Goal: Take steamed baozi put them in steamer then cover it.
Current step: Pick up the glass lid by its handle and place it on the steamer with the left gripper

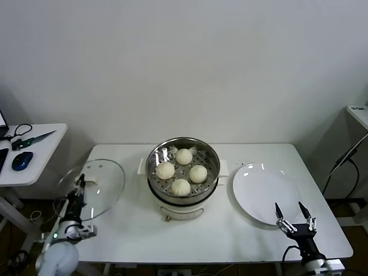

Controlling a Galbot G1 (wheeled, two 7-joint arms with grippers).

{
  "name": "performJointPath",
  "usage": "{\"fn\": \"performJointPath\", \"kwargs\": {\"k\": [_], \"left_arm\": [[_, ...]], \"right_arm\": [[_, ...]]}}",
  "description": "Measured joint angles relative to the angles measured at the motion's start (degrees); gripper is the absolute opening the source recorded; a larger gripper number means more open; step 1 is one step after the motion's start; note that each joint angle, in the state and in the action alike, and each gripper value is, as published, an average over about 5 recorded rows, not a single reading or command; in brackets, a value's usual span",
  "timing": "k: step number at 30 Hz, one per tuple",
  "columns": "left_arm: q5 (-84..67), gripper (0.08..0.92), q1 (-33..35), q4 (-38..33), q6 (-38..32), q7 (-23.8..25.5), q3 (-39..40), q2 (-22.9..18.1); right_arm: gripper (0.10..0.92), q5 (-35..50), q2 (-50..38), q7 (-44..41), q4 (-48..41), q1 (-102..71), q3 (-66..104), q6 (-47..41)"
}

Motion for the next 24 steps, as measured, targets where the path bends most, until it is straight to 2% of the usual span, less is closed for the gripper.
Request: {"fn": "performJointPath", "kwargs": {"k": [7,13,18,24], "left_arm": [[-5.13,0.136,-1.38,-12.14,9.38,9.23,1.58,5.54],[-4.73,0.136,-5.45,-20.38,19.54,17.40,8.11,7.19],[0.30,0.136,-9.94,-23.93,26.45,23.86,16.22,5.22],[9.28,0.136,-15.04,-25.26,31.57,29.89,25.71,-0.45]], "right_arm": [[0.823,-1.21,0.38,0.32,-0.42,0.67,-0.76,-0.04],[0.823,-2.26,0.57,0.37,-0.77,1.49,-1.62,-0.23],[0.823,-2.73,0.63,0.38,-1.15,2.16,-2.16,-0.27],[0.823,-2.86,0.60,0.41,-1.75,2.84,-2.55,-0.08]]}}
